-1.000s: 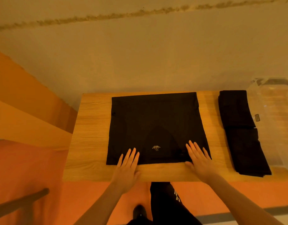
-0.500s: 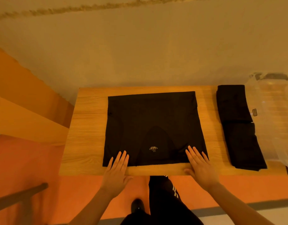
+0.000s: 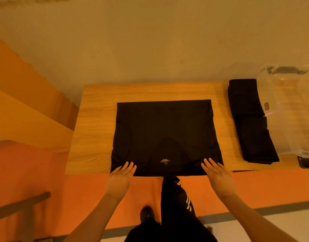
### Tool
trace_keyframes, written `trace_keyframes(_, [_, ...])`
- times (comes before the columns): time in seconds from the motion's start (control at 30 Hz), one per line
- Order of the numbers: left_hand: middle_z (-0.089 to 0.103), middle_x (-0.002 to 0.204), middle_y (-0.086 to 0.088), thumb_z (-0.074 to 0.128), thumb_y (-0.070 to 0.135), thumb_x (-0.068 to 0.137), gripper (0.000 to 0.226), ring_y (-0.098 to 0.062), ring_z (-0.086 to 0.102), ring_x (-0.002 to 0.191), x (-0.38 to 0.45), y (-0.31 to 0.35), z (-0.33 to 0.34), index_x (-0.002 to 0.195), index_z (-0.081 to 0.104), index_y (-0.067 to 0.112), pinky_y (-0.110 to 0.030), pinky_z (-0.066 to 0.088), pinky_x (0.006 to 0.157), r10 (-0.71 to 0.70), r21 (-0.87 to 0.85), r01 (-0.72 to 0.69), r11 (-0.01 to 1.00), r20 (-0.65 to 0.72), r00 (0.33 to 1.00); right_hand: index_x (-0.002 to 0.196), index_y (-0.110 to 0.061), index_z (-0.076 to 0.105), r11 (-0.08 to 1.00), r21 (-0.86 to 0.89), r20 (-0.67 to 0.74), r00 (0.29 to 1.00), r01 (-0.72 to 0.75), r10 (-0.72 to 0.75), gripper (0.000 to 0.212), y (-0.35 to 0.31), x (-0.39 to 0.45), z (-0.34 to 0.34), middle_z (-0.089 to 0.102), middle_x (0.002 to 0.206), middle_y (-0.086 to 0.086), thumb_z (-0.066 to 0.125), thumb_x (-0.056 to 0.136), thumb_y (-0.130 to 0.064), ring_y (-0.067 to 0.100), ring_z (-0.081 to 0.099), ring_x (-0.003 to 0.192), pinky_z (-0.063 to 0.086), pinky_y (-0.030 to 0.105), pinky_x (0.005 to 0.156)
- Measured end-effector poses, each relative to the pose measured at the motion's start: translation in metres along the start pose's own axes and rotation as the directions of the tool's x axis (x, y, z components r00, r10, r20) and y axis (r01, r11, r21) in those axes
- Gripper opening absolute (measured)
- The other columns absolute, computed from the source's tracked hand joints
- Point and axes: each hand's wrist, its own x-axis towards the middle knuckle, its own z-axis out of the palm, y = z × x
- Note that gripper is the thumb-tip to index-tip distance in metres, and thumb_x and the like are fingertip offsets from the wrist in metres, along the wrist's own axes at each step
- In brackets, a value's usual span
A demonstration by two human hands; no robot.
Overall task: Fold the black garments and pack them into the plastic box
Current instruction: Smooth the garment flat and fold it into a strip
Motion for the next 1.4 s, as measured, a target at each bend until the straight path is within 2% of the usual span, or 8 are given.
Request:
trace_keyframes(0.13, [0.074, 0.087, 0.004, 0.085, 0.001, 0.046, 0.045, -0.008, 0.070, 0.081, -0.001, -0.001, -0.023, 0.084, 0.076, 0.023, -0.025, 0.056, 0.067, -0.039, -0.130, 0.048, 0.990, 0.064, 0.997, 0.086, -0.019, 0.075, 0.994, 0.099, -0.024, 0.999, 0.042, -0.040, 0.062, 0.005, -0.007, -0.014, 0.073, 0.096, 0.001, 0.090, 0.031, 0.006, 0.016, 0.070, 0.089, 0.054, 0.030, 0.078])
trace_keyframes(0.3, [0.065, 0.115, 0.003, 0.050, 0.020, 0.094, 0.026, -0.014, 0.059, 0.104, 0.027, -0.016, -0.078, 0.117, 0.063, 0.017, -0.020, 0.042, 0.083, -0.208, -0.383, 0.293, 0.876, 0.248, 0.946, 0.127, -0.015, 0.055, 0.925, 0.352, 0.221, 0.973, -0.143, 0.067, 0.032, 0.009, 0.014, -0.072, 0.060, 0.124, 0.003, 0.048, 0.096, -0.018, 0.016, 0.056, 0.114, 0.042, 0.021, 0.091])
trace_keyframes(0.43, [0.067, 0.102, -0.003, 0.057, 0.017, 0.091, 0.020, -0.010, 0.058, 0.086, 0.071, -0.041, -0.114, 0.107, 0.067, 0.012, -0.016, 0.040, 0.070, -0.199, -0.498, 0.341, 0.797, 0.317, 0.928, 0.126, -0.012, 0.055, 0.844, 0.477, 0.302, 0.947, -0.245, 0.105, 0.033, 0.024, 0.059, -0.112, 0.061, 0.120, 0.006, 0.051, 0.094, -0.019, 0.020, 0.058, 0.109, 0.044, 0.024, 0.089])
trace_keyframes(0.7, [0.060, 0.100, 0.002, 0.058, 0.021, 0.090, 0.023, -0.016, 0.057, 0.101, 0.169, -0.087, -0.138, 0.109, 0.065, 0.011, -0.025, 0.039, 0.081, -0.236, -0.524, 0.449, 0.724, 0.424, 0.874, 0.117, -0.008, 0.060, 0.740, 0.613, 0.289, 0.950, -0.277, 0.116, 0.026, 0.063, 0.161, -0.148, 0.061, 0.108, 0.007, 0.052, 0.093, -0.014, 0.019, 0.058, 0.100, 0.046, 0.025, 0.083])
trace_keyframes(0.93, [0.061, 0.103, -0.003, 0.064, 0.019, 0.085, 0.020, -0.023, 0.056, 0.108, 0.226, -0.110, -0.111, 0.102, 0.066, 0.009, -0.027, 0.041, 0.077, -0.353, -0.548, 0.563, 0.618, 0.446, 0.822, 0.117, -0.006, 0.061, 0.672, 0.632, 0.349, 0.916, -0.386, 0.199, 0.029, 0.086, 0.221, -0.120, 0.061, 0.117, 0.009, 0.057, 0.091, -0.018, 0.024, 0.055, 0.109, 0.043, 0.028, 0.085])
trace_keyframes(1.17, [0.059, 0.124, -0.012, 0.058, 0.024, 0.090, 0.035, -0.027, 0.052, 0.116, 0.223, -0.108, -0.077, 0.118, 0.060, 0.004, -0.028, 0.039, 0.091, -0.647, -0.624, 0.654, 0.427, 0.295, 0.703, 0.105, -0.006, 0.066, 0.625, 0.673, 0.134, 0.896, -0.397, 0.424, 0.023, 0.083, 0.219, -0.096, 0.061, 0.089, 0.002, 0.054, 0.092, -0.021, 0.012, 0.053, 0.075, 0.038, 0.017, 0.059])
trace_keyframes(1.3, [0.063, 0.115, -0.013, 0.057, 0.028, 0.090, 0.034, -0.028, 0.056, 0.109, 0.224, -0.108, -0.068, 0.114, 0.062, 0.004, -0.035, 0.045, 0.090, -0.705, -0.676, 0.628, 0.386, 0.222, 0.673, 0.107, -0.006, 0.062, 0.640, 0.662, 0.040, 0.871, -0.390, 0.490, 0.028, 0.078, 0.222, -0.094, 0.061, 0.080, 0.006, 0.050, 0.094, -0.027, 0.023, 0.059, 0.071, 0.050, 0.038, 0.064])
trace_keyframes(1.4, [0.063, 0.111, -0.015, 0.057, 0.026, 0.091, 0.033, -0.031, 0.057, 0.105, 0.227, -0.105, -0.061, 0.111, 0.062, 0.002, -0.033, 0.044, 0.081, -0.768, -0.653, 0.650, 0.388, 0.161, 0.620, 0.108, -0.006, 0.059, 0.683, 0.568, 0.031, 0.841, -0.459, 0.540, 0.031, 0.078, 0.227, -0.092, 0.054, 0.065, 0.001, 0.047, 0.095, -0.032, 0.019, 0.053, 0.056, 0.043, 0.033, 0.049])
